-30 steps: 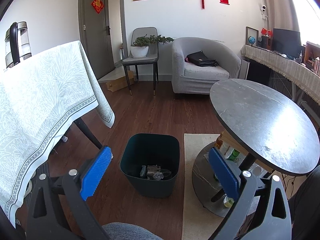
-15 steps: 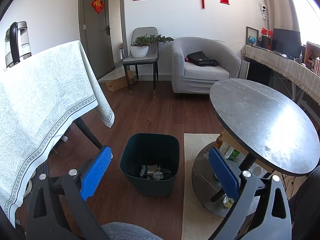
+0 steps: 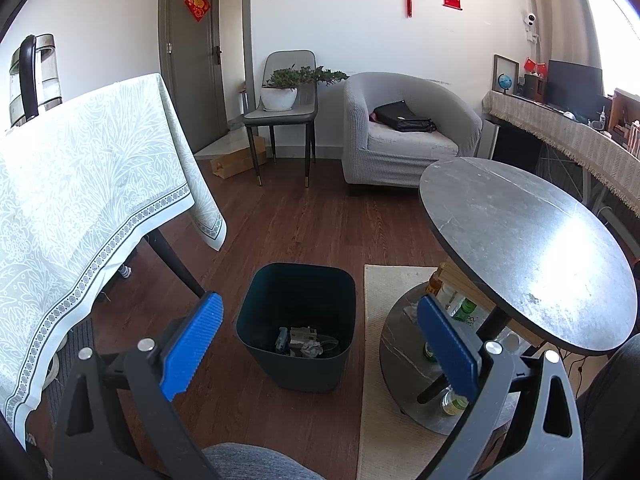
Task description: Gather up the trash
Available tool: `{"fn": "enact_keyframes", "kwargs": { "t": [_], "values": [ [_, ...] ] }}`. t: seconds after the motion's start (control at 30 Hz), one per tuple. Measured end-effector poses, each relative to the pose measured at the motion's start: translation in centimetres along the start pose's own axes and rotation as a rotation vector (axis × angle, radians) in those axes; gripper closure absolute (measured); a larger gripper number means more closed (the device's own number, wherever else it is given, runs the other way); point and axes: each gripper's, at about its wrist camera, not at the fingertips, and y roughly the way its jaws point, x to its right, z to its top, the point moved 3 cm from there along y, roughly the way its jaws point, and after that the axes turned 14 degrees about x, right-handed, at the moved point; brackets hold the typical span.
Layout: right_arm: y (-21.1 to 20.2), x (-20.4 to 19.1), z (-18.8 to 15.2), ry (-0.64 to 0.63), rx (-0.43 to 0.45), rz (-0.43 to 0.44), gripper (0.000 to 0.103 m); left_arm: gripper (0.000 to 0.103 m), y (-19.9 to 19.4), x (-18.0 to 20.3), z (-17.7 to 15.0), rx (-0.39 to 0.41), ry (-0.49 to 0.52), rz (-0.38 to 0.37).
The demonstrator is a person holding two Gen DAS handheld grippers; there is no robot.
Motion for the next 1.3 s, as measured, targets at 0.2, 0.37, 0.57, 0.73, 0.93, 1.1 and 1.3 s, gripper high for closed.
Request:
{"fn": "enact_keyframes", "kwargs": {
  "t": [0.2, 0.37, 0.57, 0.73, 0.93, 1.1, 1.3],
  "values": [
    [0.03, -0.02, 0.0, -0.002, 0.0, 0.0, 0.004, 0.004, 0.0, -0.02, 0.04, 0.0, 0.002, -0.001],
    [0.03, -0.03, 0.0, -0.002, 0.0, 0.001, 0.004, 0.004, 0.0, -0.05, 0.09, 0.0, 0.003, 0.001],
    [-0.01, -0.07, 0.0, -0.003, 0.0, 0.0, 0.004, 0.004, 0.04, -0.05, 0.09, 0.001, 0.01, 0.0],
    [0.01, -0.08, 0.0, -0.002, 0.0, -0.001, 0.004, 0.004, 0.06, -0.02, 0.03, 0.0, 0.015, 0.0],
    [0.01, -0.08, 0.01, -0.003, 0.0, -0.001, 0.004, 0.004, -0.02, 0.1, -0.03, 0.001, 0.019, -0.005],
    [0.03, -0.11, 0.0, -0.004, -0.001, -0.001, 0.004, 0.004, -0.08, 0.27, -0.02, 0.001, 0.024, -0.009],
    [-0.02, 0.09, -0.03, -0.015, -0.003, -0.001, 0.004, 0.004, -0.04, 0.09, 0.03, -0.001, 0.017, -0.005]
  ]
}}
